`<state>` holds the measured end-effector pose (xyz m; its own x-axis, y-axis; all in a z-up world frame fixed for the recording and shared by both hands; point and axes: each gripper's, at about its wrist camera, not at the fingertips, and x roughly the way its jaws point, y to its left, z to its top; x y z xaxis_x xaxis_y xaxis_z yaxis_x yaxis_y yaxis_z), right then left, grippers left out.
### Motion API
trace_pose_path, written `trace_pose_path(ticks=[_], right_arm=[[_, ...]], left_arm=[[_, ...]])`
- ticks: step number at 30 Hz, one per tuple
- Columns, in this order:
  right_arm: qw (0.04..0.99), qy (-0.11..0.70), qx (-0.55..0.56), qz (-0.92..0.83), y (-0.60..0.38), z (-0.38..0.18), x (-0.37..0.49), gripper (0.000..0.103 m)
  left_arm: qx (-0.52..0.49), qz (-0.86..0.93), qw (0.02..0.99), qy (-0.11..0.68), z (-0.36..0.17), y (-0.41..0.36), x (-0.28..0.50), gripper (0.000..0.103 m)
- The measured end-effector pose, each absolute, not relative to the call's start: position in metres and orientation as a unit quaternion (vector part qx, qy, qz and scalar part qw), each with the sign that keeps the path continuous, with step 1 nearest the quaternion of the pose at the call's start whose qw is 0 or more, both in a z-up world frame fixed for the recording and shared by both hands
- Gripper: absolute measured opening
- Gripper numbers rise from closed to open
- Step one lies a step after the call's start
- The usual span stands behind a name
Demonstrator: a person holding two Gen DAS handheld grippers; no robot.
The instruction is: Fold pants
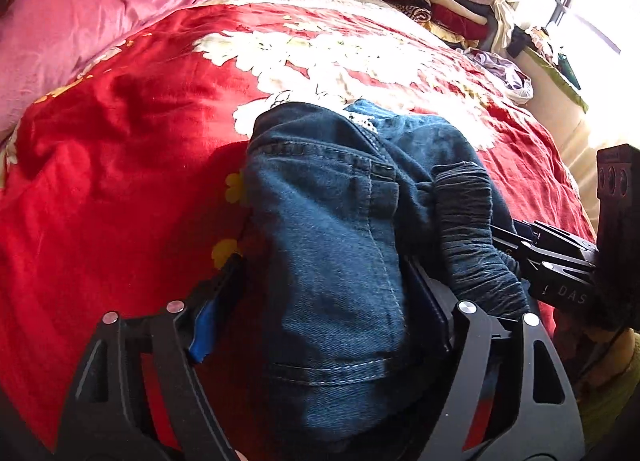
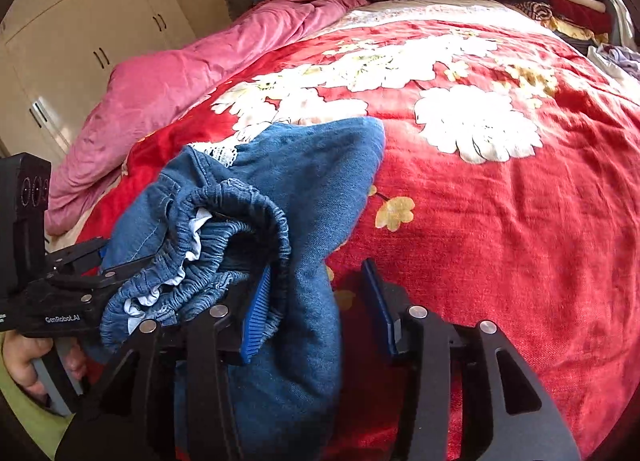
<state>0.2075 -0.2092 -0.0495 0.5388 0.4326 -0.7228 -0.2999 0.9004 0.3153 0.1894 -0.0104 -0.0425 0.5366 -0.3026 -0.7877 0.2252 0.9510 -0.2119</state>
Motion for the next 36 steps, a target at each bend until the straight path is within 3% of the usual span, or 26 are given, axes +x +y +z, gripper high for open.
trace_pose_path(ticks=[10,14,20,22,36], right_arm=[[0.889,0.416,0.043,0.187,-0.206,-0.034,0.193,0.059],[0.905,0.385,0.033,0.179,-0.209,-0.016,0.174,0.078],[0.925,0.335,0.033,0.177,-0.220,0.013,0.136,0.083],[0.931,0.318,0.030,0.176,-0.224,0.021,0.121,0.098],[0.946,0.289,-0.018,0.145,-0.217,0.033,0.056,0.098]], left_arm=[[-0.050,-0.145,0.880,0.450,-0.035,-0.007,0.180,0.079],[-0.046,-0.142,0.887,0.436,-0.023,-0.005,0.166,0.084],[-0.053,-0.134,0.901,0.409,0.001,0.004,0.134,0.093],[-0.050,-0.133,0.902,0.408,0.004,0.004,0.124,0.093],[-0.044,-0.122,0.908,0.400,0.009,0.012,0.059,0.093]])
